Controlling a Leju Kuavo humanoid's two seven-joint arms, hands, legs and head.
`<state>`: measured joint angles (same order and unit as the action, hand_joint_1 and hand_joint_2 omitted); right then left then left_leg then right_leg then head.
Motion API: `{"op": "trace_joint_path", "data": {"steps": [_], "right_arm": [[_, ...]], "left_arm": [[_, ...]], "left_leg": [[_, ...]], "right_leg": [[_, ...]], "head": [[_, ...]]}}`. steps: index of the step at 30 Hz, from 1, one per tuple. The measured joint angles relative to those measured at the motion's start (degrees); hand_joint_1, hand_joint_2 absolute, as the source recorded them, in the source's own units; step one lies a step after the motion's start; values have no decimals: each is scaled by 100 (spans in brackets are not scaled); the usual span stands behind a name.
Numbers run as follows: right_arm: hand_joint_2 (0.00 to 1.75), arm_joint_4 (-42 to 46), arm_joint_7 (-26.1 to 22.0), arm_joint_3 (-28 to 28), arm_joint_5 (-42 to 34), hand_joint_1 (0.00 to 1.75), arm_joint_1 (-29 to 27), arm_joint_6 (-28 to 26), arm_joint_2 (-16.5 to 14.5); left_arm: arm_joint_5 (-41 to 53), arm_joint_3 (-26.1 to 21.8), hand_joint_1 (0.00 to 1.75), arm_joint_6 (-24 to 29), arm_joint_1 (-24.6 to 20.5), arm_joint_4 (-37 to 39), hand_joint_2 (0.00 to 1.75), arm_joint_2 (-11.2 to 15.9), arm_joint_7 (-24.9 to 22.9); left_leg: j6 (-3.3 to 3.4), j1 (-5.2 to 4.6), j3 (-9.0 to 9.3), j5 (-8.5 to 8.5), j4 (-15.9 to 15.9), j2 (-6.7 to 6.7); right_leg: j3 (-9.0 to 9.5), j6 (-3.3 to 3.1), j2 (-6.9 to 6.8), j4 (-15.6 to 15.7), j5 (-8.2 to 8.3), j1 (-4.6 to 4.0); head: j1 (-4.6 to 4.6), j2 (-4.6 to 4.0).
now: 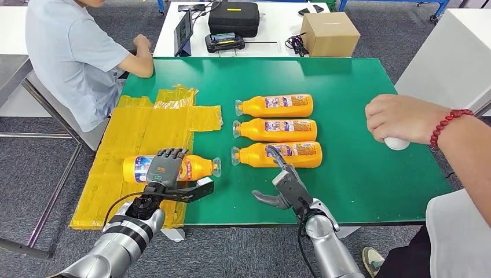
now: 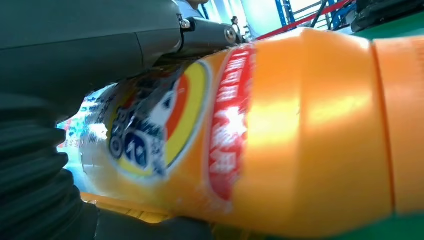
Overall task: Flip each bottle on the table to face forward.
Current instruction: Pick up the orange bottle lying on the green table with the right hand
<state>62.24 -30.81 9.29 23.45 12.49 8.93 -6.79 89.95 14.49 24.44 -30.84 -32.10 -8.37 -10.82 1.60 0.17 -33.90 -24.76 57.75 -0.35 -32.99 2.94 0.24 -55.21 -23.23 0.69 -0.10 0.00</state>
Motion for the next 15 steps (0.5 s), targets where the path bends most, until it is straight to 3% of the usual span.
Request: {"op": "trace_joint_path", "data": {"steps": [5,15], "right_arm": [[175,-70,-30,0,0,0,1,-12,5],[175,-337,-133,0,59,0,187,-42,14]], "left_arm": [[-3,146,0,-141,-79,108,175,10,-132],[-59,-68,0,-1154,-407,429,175,-5,134]], "left_leg": [[-1,0,12,2,0,0],[-6,0,42,5,-2,0]], "right_leg": [[11,-1,0,-1,1,0],[38,-2,-2,-3,2,0]], "head": [[0,0],[-1,0]]}}
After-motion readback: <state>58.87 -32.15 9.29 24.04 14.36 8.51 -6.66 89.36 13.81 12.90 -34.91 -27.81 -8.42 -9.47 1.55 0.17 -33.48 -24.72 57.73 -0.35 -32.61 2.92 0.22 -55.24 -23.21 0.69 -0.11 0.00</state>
